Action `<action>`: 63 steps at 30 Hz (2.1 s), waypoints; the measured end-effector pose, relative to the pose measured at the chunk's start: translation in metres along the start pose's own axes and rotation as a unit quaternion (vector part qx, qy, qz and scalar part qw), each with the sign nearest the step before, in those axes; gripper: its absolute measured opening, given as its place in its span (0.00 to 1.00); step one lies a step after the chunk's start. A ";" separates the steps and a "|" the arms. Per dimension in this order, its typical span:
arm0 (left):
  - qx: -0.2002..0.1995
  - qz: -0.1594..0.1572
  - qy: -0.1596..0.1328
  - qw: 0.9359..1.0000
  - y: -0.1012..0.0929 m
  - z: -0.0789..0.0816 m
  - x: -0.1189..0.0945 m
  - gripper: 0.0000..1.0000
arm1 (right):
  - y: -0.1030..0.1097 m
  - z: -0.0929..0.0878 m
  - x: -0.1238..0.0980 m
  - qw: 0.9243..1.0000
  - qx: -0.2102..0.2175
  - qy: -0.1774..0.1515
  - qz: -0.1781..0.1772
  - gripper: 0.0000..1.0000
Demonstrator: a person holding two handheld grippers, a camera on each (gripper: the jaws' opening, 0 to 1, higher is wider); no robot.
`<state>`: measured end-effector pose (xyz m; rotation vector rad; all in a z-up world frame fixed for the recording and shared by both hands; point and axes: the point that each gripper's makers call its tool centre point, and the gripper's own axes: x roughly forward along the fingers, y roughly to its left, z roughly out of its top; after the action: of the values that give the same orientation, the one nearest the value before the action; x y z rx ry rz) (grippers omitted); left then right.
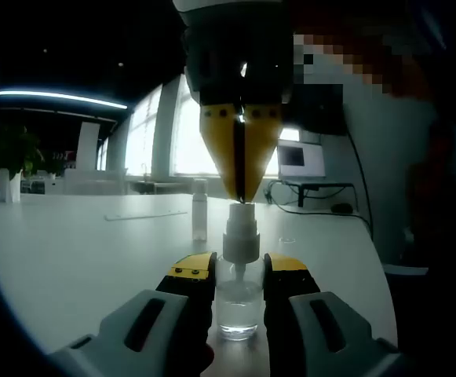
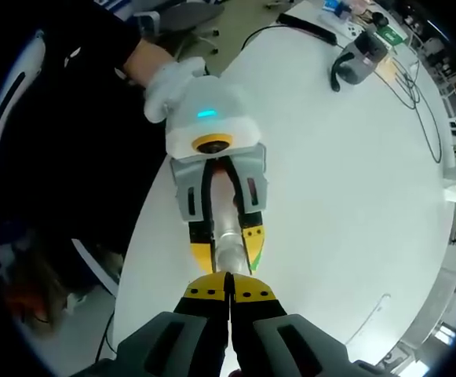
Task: Clamp pump bottle remove cover press pump head put on cover
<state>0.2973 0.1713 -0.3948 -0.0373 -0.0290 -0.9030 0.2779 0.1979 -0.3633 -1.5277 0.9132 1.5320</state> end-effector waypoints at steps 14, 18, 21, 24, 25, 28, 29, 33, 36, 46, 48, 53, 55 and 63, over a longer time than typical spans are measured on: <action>0.000 0.000 0.000 1.000 0.000 0.000 0.000 0.15 | -0.006 -0.001 -0.005 1.000 0.002 -0.011 -0.004 0.00; -0.001 0.000 0.000 1.000 -0.001 0.000 0.000 0.15 | -0.004 0.000 -0.005 1.000 0.006 -0.016 -0.002 0.00; -0.001 0.000 0.000 1.000 0.001 0.000 0.000 0.15 | 0.000 0.001 -0.004 1.000 0.005 -0.015 -0.003 0.00; -0.001 0.000 0.000 1.000 -0.002 0.000 0.000 0.15 | 0.003 0.002 -0.003 1.000 0.001 -0.013 -0.002 0.00; -0.001 0.000 0.000 1.000 -0.002 0.000 0.000 0.15 | 0.003 0.002 -0.003 1.000 0.001 -0.013 -0.001 0.00; -0.002 0.000 0.000 1.000 -0.001 0.000 0.000 0.15 | 0.005 0.003 -0.002 1.000 0.003 -0.013 0.001 0.00; -0.001 0.000 0.000 1.000 -0.001 0.000 0.000 0.15 | 0.005 0.003 -0.002 1.000 0.003 -0.013 0.001 0.00; -0.001 -0.001 0.000 1.000 0.001 0.000 0.000 0.15 | 0.007 0.003 -0.002 1.000 0.002 -0.012 0.001 0.00; -0.001 0.000 0.000 1.000 -0.001 0.000 0.000 0.15 | 0.007 0.003 -0.001 1.000 0.002 -0.012 0.001 0.00; 0.000 0.000 0.000 1.000 0.000 0.000 0.000 0.15 | 0.008 0.002 -0.001 1.000 -0.001 -0.010 0.000 0.00; -0.001 0.000 0.000 1.000 0.001 0.000 0.000 0.15 | 0.007 0.002 -0.001 1.000 0.000 -0.010 0.000 0.00; 0.000 0.000 0.000 1.000 0.001 0.000 0.000 0.15 | 0.007 0.001 -0.001 1.000 0.000 -0.010 0.000 0.00; 0.000 0.000 0.000 1.000 0.000 0.000 0.000 0.15 | 0.007 0.001 -0.001 1.000 0.000 -0.009 -0.001 0.00; 0.001 0.000 0.000 1.000 -0.001 0.000 0.000 0.15 | 0.006 0.001 0.001 1.000 -0.008 -0.003 -0.001 0.00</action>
<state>0.2969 0.1708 -0.3951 -0.0357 -0.0296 -0.9027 0.2718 0.1962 -0.3644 -1.5346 0.8986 1.5446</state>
